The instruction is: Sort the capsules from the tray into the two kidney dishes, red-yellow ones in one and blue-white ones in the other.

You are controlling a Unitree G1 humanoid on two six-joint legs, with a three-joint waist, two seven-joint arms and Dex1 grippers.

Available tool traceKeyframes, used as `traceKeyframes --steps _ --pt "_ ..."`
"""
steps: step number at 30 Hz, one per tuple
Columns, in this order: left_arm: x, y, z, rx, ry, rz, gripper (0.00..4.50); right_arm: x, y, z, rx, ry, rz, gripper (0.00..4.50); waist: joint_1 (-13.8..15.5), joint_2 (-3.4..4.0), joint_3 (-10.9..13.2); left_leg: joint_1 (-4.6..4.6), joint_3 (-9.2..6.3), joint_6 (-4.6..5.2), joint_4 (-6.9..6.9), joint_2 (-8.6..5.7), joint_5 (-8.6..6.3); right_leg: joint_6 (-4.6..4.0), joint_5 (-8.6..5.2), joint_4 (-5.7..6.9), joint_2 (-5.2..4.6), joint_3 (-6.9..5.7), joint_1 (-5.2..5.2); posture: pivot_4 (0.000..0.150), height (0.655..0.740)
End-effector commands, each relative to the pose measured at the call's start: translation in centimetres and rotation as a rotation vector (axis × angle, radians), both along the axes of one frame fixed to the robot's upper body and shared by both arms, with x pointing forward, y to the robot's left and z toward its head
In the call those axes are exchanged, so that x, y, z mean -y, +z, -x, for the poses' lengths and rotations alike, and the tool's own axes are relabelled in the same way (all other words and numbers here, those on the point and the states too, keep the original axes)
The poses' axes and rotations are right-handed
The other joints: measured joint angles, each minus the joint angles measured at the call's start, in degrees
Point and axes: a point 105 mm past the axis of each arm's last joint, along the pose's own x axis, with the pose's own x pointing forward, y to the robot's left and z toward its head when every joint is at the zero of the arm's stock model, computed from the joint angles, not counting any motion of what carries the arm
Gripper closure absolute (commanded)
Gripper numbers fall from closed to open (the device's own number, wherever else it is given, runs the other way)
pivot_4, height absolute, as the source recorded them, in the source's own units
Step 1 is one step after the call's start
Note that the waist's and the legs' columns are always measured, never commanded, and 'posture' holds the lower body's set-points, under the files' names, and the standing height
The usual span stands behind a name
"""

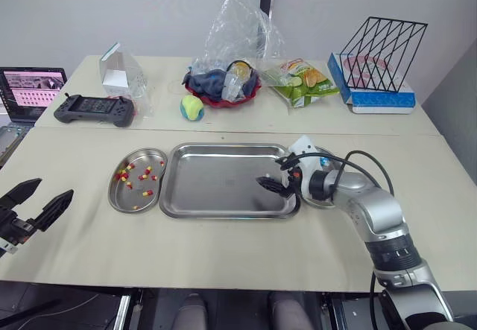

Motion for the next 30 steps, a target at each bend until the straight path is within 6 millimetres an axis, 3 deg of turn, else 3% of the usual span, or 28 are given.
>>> traceKeyframes --steps 1,13,17,26,27,30 --pt "0.6 1.7 0.0 0.069 -0.013 -0.024 0.03 -0.4 0.8 -0.4 0.033 -0.033 0.024 0.0 0.0 -0.01 0.0 0.0 0.0 0.0 0.0 0.0 0.0 0.0 0.0 0.0 0.0 -0.01 0.0 0.15 0.738" --pt "1.5 0.9 0.0 0.043 -0.035 -0.018 0.03 -0.8 -0.9 -0.4 0.024 -0.044 0.109 0.0 -0.1 -0.02 0.0 -0.01 -0.01 0.01 0.0 0.0 0.0 0.0 0.0 -0.01 0.0 -0.01 -0.01 0.15 0.738" --pt "0.9 0.5 -0.2 0.042 0.001 -0.022 0.0 -0.3 -1.9 -0.7 -0.015 -0.068 0.13 1.15 -0.1 -0.03 0.0 -0.01 -0.02 0.01 0.0 0.0 0.0 0.0 0.0 -0.02 0.0 -0.02 0.0 0.15 0.738" --pt "1.1 0.1 -0.4 0.028 0.002 -0.015 0.0 -1.1 -2.0 -0.4 -0.019 -0.036 0.129 4.25 -0.2 -0.13 -0.1 0.02 -0.03 0.01 -0.01 0.02 0.0 -0.01 -0.01 -0.01 0.02 -0.03 0.0 0.15 0.738" --pt "1.1 -0.1 -0.4 0.025 0.0 -0.013 0.0 -0.8 -2.1 -0.4 -0.019 -0.035 0.135 4.45 -0.2 -0.14 -0.1 0.01 -0.03 0.01 -0.01 0.02 0.0 -0.02 -0.01 -0.01 0.02 -0.03 0.0 0.15 0.738" --pt "1.2 -0.2 -0.5 0.023 -0.004 -0.011 0.0 -0.4 -1.6 -0.6 -0.001 -0.038 0.134 4.45 -0.1 -0.14 -0.1 0.01 -0.03 0.01 -0.01 0.02 0.0 -0.02 -0.01 -0.02 0.01 -0.03 0.0 0.15 0.738"
